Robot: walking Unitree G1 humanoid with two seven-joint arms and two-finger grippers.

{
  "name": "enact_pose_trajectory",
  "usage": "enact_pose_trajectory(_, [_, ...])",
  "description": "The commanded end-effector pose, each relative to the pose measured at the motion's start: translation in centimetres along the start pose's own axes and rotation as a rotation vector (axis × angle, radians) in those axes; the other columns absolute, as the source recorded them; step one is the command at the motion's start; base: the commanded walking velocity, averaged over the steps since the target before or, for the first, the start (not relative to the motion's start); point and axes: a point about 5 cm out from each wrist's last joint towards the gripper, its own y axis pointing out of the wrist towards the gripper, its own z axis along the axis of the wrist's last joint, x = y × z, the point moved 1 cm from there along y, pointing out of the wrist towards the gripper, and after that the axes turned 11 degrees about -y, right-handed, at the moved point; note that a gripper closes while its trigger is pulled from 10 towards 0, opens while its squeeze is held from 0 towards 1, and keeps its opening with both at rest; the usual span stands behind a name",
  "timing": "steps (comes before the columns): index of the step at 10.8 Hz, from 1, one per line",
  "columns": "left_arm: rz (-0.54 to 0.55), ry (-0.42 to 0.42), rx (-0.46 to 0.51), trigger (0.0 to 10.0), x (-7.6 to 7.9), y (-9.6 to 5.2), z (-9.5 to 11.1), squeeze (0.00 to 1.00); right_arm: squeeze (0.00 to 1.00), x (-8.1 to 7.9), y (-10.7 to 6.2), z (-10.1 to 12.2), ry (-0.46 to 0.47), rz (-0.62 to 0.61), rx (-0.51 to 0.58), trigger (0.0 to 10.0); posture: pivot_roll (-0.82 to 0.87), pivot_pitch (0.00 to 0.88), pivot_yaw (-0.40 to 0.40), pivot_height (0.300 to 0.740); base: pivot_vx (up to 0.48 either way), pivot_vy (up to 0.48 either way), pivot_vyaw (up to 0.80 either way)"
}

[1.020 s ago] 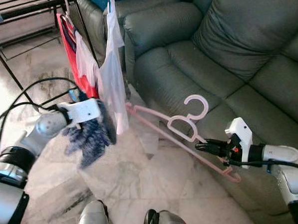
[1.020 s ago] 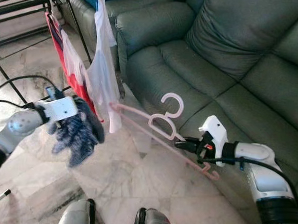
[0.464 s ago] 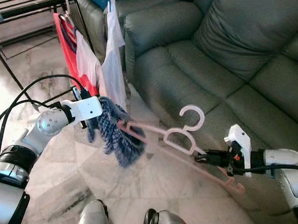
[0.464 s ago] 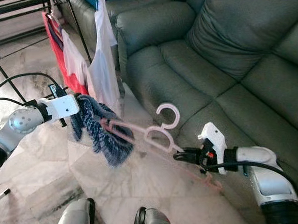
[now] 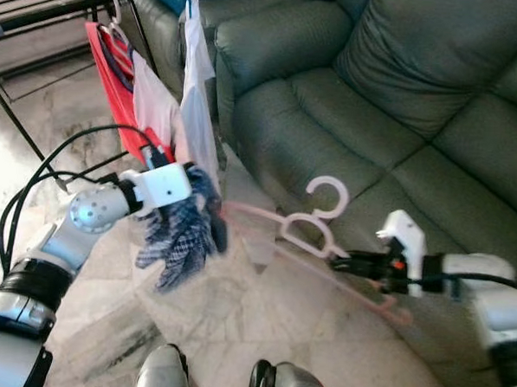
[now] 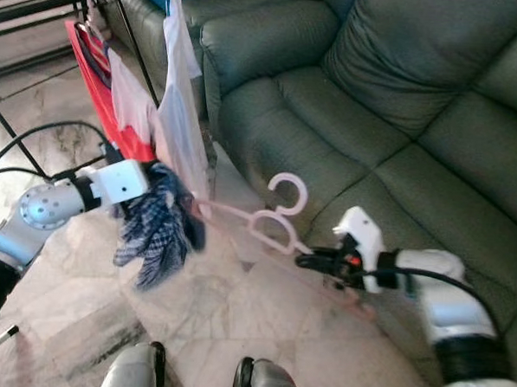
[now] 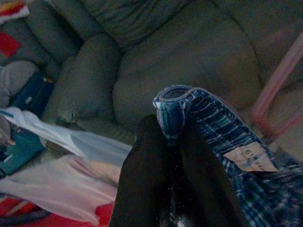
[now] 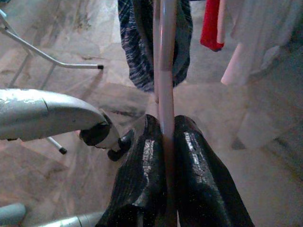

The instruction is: Hang hanger

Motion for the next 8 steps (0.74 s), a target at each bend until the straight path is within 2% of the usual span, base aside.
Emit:
enact_pose_trajectory(1, [-0.02, -0.008, 0.038, 10.0, 0.3, 0.1, 1.0, 0.0, 0.0, 0.2, 0.1, -0.3, 0.0, -0.008, -0.007, 10.0, 0.05, 0.153, -0.085, 0.74, 0.0, 0.0, 0.0])
enact_pose_trajectory(3, [-0.033, -0.003, 0.07, 10.0, 0.5, 0.2, 2.2, 0.0, 0.0, 0.3, 0.8, -0.6, 0.024, -0.011, 0.0, 10.0, 0.06, 0.151, -0.087, 0.74, 0.0, 0.0, 0.0])
enact_pose_trajectory(5, [-0.041, -0.013, 0.149, 10.0, 0.8, 0.4, 4.7, 0.0, 0.0, 2.0, 2.2, -1.4, 0.142, -0.196, 0.018, 10.0, 0.06, 0.146, -0.093, 0.74, 0.0, 0.0, 0.0])
enact_pose_trajectory(6, [-0.026, -0.032, 0.174, 10.0, 0.6, 0.3, 5.7, 0.0, 0.0, 3.3, 3.0, -1.9, 0.235, -0.382, 0.02, 10.0, 0.07, 0.14, -0.096, 0.74, 0.0, 0.0, 0.0])
enact_pose_trajectory(8, [0.019, -0.028, 0.134, 10.0, -0.1, -0.4, 5.0, 0.0, 0.0, 3.5, 3.7, -2.6, 0.396, -0.494, 0.058, 10.0, 0.07, 0.133, -0.103, 0.74, 0.0, 0.0, 0.0])
